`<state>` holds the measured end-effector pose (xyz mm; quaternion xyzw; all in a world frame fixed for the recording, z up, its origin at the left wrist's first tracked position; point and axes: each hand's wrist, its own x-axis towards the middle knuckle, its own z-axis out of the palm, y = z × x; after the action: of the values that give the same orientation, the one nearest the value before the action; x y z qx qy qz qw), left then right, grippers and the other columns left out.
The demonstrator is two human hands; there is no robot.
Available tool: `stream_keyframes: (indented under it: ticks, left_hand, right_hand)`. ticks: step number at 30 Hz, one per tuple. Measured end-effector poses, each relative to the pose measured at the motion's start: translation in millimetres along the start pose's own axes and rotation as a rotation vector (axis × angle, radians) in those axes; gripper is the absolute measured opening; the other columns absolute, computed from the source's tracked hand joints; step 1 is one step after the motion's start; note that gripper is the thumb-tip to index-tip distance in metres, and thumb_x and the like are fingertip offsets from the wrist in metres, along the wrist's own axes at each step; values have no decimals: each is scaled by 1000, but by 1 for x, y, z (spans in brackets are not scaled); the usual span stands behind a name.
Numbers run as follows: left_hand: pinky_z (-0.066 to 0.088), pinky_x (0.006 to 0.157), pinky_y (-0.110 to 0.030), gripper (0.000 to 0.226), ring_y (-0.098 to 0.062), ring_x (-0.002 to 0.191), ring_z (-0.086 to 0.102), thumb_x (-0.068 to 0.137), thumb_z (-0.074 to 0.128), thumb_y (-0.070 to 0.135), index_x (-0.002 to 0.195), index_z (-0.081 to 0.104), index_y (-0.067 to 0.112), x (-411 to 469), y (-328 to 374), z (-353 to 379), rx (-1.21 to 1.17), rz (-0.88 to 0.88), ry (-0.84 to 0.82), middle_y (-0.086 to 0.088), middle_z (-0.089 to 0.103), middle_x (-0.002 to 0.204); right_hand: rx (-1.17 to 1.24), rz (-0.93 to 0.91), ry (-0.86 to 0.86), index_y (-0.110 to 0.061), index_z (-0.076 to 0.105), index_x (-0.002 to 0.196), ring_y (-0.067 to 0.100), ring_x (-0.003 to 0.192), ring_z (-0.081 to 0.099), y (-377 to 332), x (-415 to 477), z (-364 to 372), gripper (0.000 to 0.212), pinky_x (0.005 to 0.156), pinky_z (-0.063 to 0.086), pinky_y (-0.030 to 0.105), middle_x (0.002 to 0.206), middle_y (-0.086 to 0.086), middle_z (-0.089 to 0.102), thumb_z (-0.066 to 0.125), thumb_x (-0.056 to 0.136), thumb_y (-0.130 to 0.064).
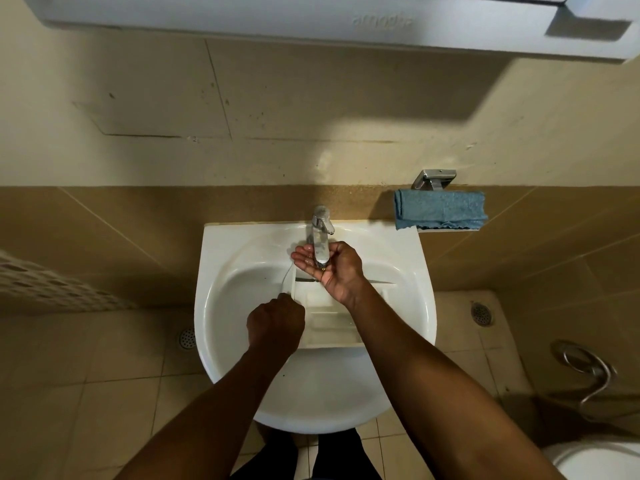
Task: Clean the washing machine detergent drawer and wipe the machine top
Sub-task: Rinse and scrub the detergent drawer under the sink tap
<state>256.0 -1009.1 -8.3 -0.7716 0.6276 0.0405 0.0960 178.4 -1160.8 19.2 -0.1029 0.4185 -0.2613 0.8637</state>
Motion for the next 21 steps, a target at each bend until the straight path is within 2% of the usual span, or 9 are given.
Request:
stream_keyframes:
  ticks: [3,7,11,13,15,16,18,21]
  left_hand:
    - [31,47,-26,23,-19,41,50,49,71,-7,54,58,11,0,-1,-1,-8,6,-27,-4,44,54]
    - [29,44,-21,31,-18,32,47,38,83,2,47,56,15,4,-1,-5,-129,-45,-33,-2,45,47]
    - [30,47,-23,27,-22,39,54,46,79,-4,52,60,14,-3,0,-8,-6,-9,-113,-3,49,55]
    - [30,47,-23,25,-22,40,54,49,81,1,55,61,16,-1,1,-7,16,-16,-123,-2,48,56]
    - [32,46,-21,19,-20,38,53,53,79,5,57,63,16,3,0,-10,38,-37,-41,0,41,53]
    - [37,48,-21,10,-21,43,57,62,74,7,64,67,14,4,0,-11,44,-34,-47,-1,40,57]
    - [48,59,-27,20,-26,66,67,79,57,0,88,70,11,1,1,-12,38,-16,-171,-4,52,74]
    - [45,61,-31,23,-32,82,71,88,54,5,103,69,15,0,-2,-17,6,-33,-164,-4,65,94]
  right_hand:
    - [-22,20,17,22,64,99,51,107,65,-3,2,-4,50,100,52,55,110,38,67,30,95,-15]
    - [31,31,-6,21,63,99,48,98,69,-2,1,-6,48,106,48,56,103,36,69,29,95,-13]
    - [-63,66,-34,17,68,90,46,95,72,0,-3,-3,51,86,60,50,106,35,69,28,94,-14]
    - [-190,96,-15,16,69,91,45,94,72,-3,-15,-7,49,85,61,48,108,35,69,30,94,-13]
    - [-393,121,40,12,72,83,45,93,73,-8,-35,-19,47,89,60,49,106,35,70,32,94,-11]
    - [-525,130,82,12,72,82,46,93,73,-10,-48,-29,48,90,60,51,102,34,71,33,94,-12]
    - [-785,130,163,19,69,93,49,93,72,-16,-72,-51,46,89,60,55,98,36,71,35,95,-12]
    - [-1127,-21,160,13,75,92,42,89,74,-19,-100,-96,37,90,60,54,91,26,76,44,96,-7]
